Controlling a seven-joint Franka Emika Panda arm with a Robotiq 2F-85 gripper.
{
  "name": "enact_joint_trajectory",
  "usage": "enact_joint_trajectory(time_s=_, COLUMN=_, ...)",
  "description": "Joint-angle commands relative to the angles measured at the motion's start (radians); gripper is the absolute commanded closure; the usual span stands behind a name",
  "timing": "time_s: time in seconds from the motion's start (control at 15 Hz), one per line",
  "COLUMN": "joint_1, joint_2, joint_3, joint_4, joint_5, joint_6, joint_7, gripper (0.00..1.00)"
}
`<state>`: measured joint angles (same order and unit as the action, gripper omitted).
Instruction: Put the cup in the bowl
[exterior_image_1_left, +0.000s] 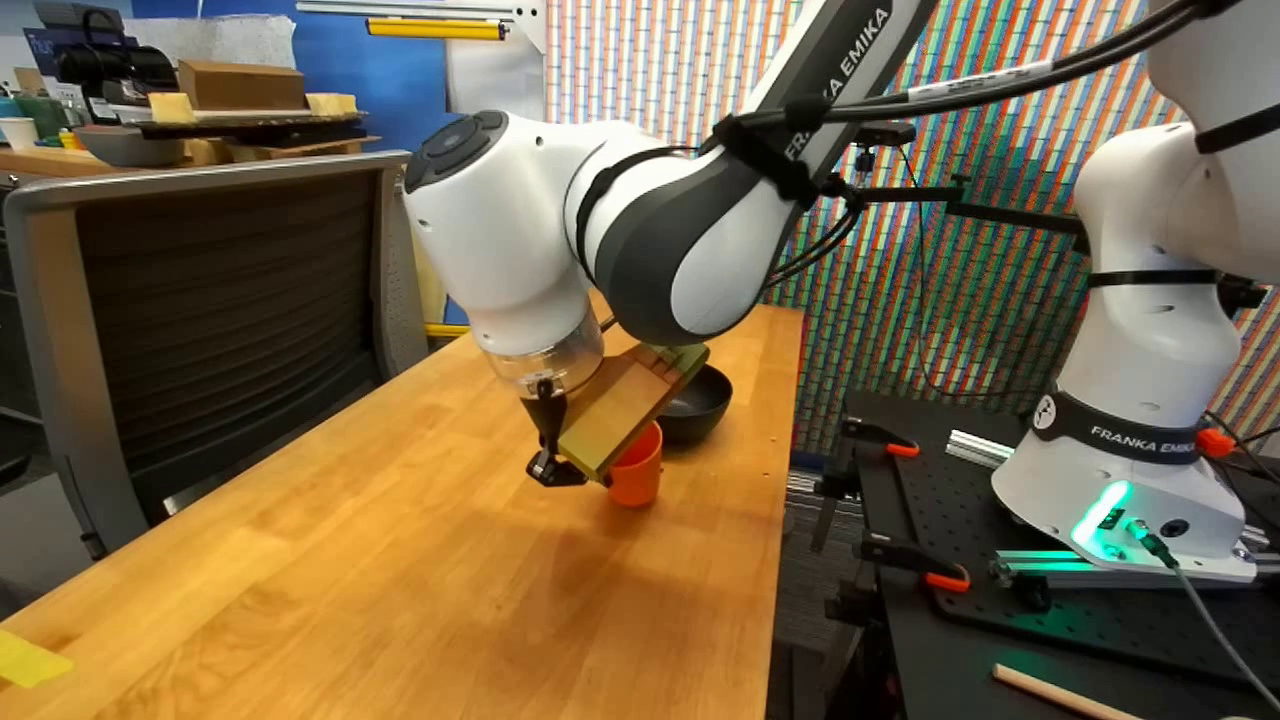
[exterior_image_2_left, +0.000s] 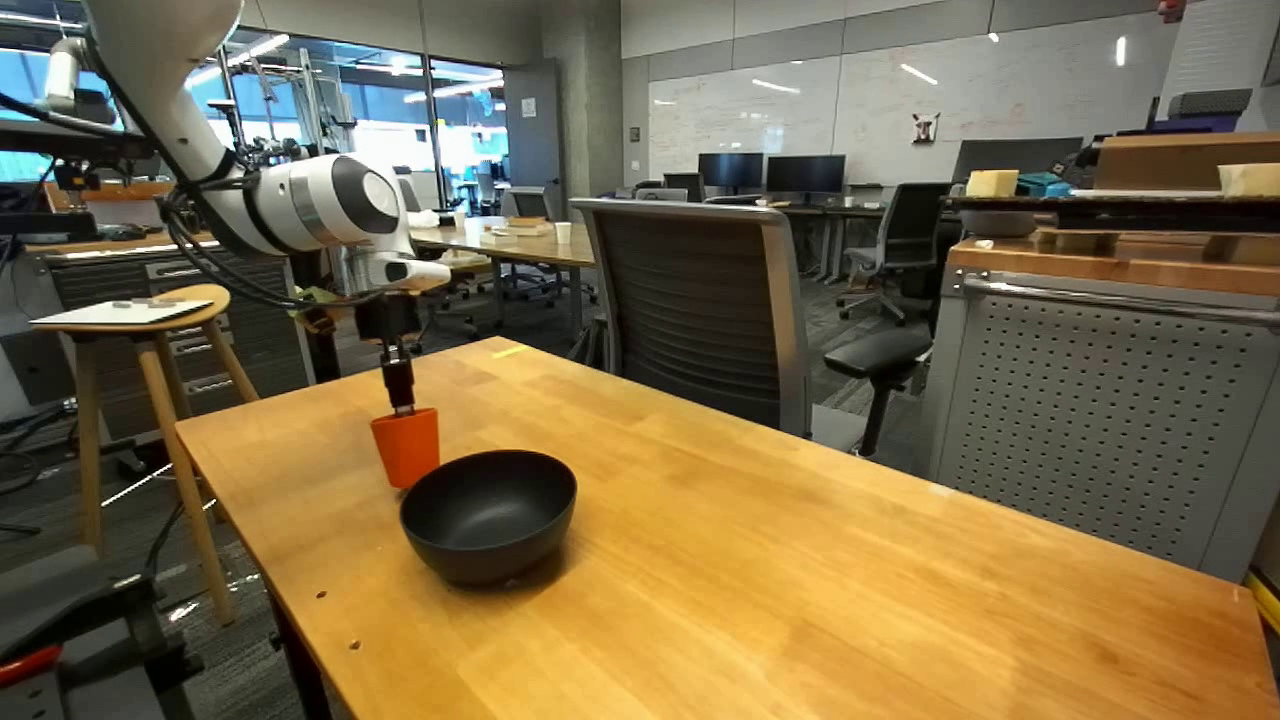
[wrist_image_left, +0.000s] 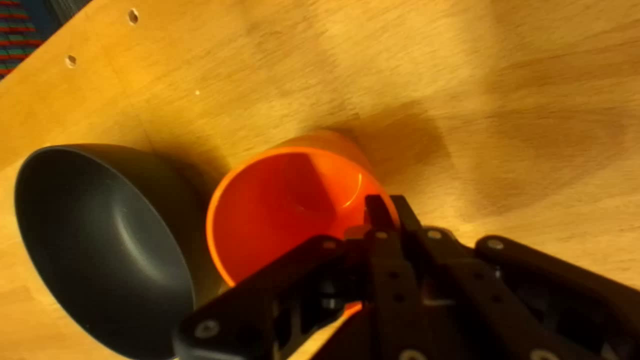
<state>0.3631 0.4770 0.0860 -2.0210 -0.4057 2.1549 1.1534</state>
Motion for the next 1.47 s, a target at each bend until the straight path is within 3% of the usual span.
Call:
enact_joint_trajectory(time_s=0.0, joint_1=0.006, joint_2=-0.067, joint_3=-0.033, joint_4=0.050, joint_5=-0.022, joint_6=-0.075, joint_7=-0.001, gripper=0.92)
enact_joint_trajectory(time_s=0.4, joint_1=-0.001, joint_2=-0.105, joint_3=-0.109, joint_4=0.198, joint_5=-0.257, joint_6=-0.142, joint_7=0.083, gripper=0.92)
enact_joint_trajectory(time_s=0.67, joint_1=-0.038, joint_2=-0.119, joint_3=-0.119, joint_4=0.191, joint_5=-0.328, joint_6=-0.260, joint_7=0.150, gripper=0.91)
enact_joint_trajectory(time_s=1.07, joint_1=-0.104, joint_2=-0.118, joint_3=-0.095, joint_4=0.158, joint_5=-0.260, joint_6=-0.463, joint_7=0.168, gripper=0.92)
enact_joint_trajectory(time_s=1.4, joint_1=-0.123, joint_2=-0.087, joint_3=-0.066, joint_4=0.119, joint_5=-0.150, joint_6=-0.439, joint_7=0.162, gripper=0.92)
